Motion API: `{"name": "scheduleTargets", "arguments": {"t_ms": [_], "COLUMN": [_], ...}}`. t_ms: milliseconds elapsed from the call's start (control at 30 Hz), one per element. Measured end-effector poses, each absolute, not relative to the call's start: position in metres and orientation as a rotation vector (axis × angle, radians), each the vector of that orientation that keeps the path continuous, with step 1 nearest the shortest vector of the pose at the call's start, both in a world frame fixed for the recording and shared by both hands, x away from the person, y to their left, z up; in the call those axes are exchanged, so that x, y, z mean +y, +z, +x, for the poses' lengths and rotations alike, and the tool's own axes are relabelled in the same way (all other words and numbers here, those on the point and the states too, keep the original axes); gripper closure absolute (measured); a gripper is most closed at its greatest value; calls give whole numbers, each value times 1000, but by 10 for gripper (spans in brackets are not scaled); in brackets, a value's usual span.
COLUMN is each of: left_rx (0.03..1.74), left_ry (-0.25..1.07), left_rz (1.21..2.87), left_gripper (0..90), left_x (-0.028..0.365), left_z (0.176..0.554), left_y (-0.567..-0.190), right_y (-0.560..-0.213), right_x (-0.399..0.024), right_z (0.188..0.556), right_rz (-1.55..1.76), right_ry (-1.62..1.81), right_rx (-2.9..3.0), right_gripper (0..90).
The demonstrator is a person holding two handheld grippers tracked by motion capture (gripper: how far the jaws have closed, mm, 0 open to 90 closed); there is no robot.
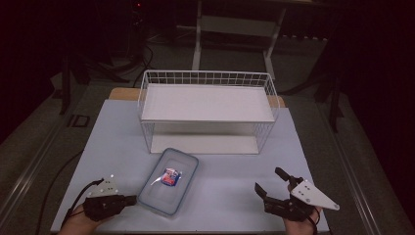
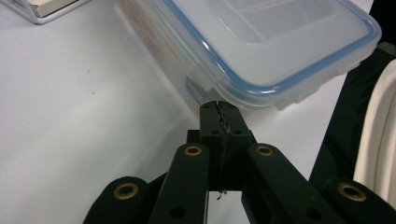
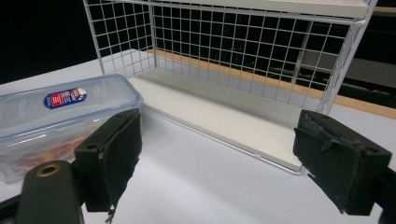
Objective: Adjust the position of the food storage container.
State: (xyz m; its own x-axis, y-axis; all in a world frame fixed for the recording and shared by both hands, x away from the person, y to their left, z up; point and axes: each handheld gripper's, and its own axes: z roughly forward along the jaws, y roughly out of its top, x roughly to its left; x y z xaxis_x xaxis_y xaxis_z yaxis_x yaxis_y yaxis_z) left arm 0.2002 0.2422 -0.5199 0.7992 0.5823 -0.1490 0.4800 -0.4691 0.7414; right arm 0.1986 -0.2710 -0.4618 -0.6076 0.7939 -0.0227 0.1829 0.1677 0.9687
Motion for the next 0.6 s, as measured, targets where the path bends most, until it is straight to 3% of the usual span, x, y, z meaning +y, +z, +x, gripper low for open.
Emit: {"name": "scheduleTargets", "arguments": {"t_ms": [300,600], "left_rx": [689,707], "left_ry": [97,98], "left_rz": [2193,2159], "left_gripper": [886,886], "left_x": [212,218], "left_z": [200,203], "left_y": [-522,-519], "right_y": [-462,-462], "right_x": [-271,-272], "right_z": [199,198], "right_rz": [919,919], "right_ry": [1465,1466], "right_rx": [1910,1909], "right_gripper": [152,152]}}
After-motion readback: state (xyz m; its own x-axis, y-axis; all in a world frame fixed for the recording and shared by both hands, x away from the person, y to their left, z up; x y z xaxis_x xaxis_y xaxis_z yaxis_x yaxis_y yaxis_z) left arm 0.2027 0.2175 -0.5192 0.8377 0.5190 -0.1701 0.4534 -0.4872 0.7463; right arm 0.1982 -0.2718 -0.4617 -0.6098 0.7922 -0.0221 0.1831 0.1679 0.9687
